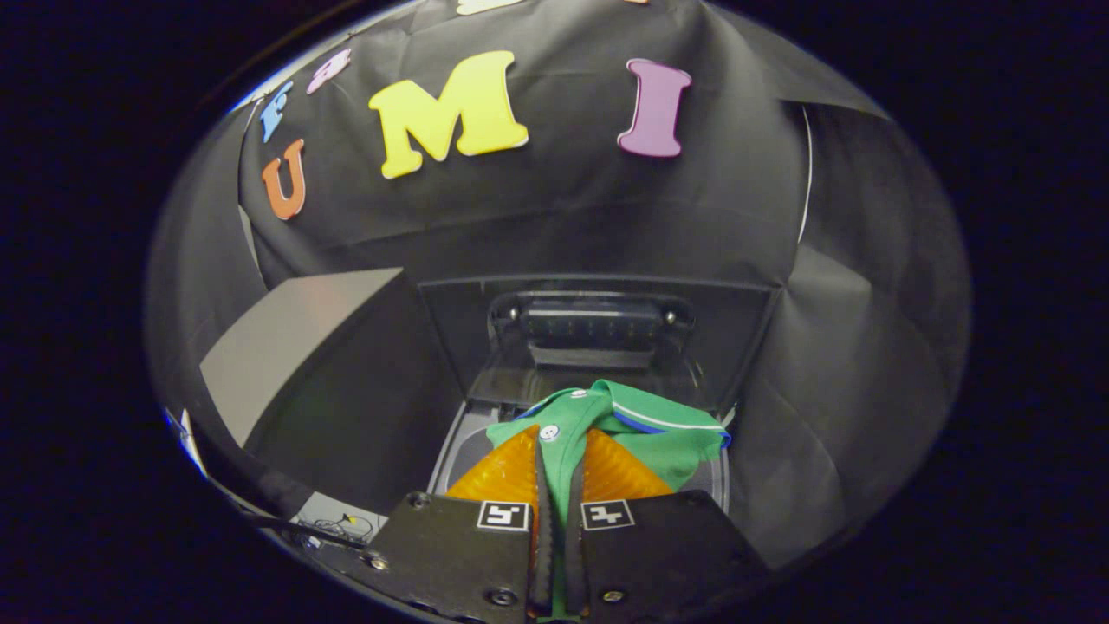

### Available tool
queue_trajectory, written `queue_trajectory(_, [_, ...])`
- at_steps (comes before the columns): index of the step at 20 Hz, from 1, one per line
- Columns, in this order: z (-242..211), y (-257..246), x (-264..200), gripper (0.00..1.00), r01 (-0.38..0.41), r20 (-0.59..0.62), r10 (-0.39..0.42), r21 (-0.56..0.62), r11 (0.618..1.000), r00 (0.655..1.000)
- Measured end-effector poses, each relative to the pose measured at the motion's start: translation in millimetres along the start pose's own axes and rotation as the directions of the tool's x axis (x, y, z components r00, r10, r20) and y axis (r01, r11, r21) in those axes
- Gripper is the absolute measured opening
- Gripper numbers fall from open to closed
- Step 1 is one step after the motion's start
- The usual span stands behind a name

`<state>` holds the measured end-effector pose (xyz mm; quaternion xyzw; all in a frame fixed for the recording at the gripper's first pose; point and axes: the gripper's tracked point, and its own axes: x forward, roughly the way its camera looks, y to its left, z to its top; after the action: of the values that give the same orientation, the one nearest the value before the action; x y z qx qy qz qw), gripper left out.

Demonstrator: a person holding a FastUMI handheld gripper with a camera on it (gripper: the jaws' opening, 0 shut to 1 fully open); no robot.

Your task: Put the clothes into the washing machine and then close the washing machine lid.

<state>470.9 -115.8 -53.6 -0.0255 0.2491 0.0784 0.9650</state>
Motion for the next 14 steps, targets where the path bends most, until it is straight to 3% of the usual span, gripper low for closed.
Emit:
queue_trajectory(8, [-50.4,-8.1,59.0,0.09,-0.003,-0.152,0.006,0.018,1.000,0.988])
queue_trajectory(14, [-103.4,-11.1,94.4,0.09,0.017,-0.280,-0.007,0.033,0.999,0.960])
